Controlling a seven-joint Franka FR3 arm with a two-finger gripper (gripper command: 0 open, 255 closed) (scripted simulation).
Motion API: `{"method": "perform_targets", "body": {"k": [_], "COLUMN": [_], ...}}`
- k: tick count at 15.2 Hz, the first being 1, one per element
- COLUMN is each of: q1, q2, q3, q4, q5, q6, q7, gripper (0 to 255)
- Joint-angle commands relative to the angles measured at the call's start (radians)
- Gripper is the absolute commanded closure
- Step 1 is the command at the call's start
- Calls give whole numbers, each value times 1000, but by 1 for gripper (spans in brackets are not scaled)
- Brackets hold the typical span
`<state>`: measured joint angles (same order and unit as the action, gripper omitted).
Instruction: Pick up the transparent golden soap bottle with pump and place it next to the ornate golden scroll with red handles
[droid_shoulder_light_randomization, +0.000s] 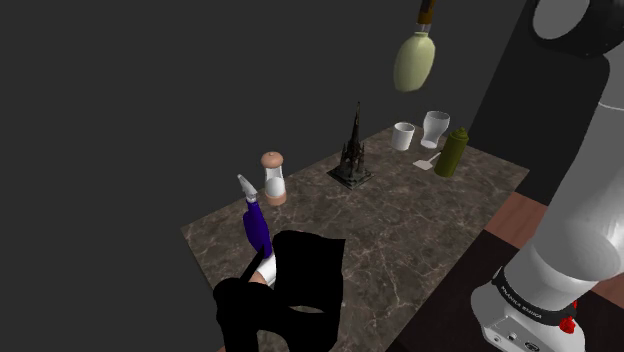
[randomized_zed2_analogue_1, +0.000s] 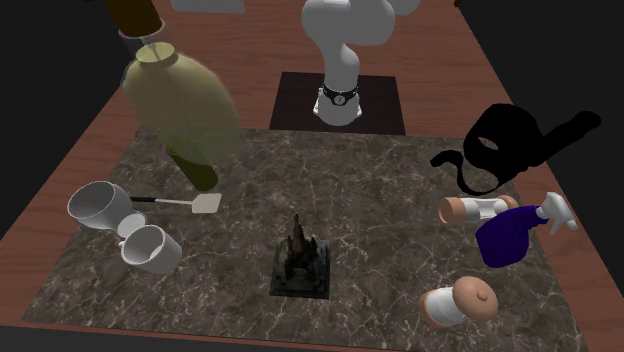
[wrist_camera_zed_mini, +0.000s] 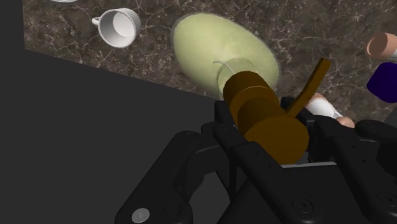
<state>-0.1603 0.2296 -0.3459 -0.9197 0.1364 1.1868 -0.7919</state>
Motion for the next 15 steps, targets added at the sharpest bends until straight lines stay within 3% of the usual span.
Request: {"method": "perform_targets", "body": {"k": [1, 7, 15], "q1": [42, 164, 284], "q2": [-39, -149, -200], "q3": [16, 84, 186], "q4": [-48, -194, -259], "q5": [-21, -77, -108], "q6": [15, 64, 86], "q7": [46, 206, 417], "gripper": [255, 255, 255]}}
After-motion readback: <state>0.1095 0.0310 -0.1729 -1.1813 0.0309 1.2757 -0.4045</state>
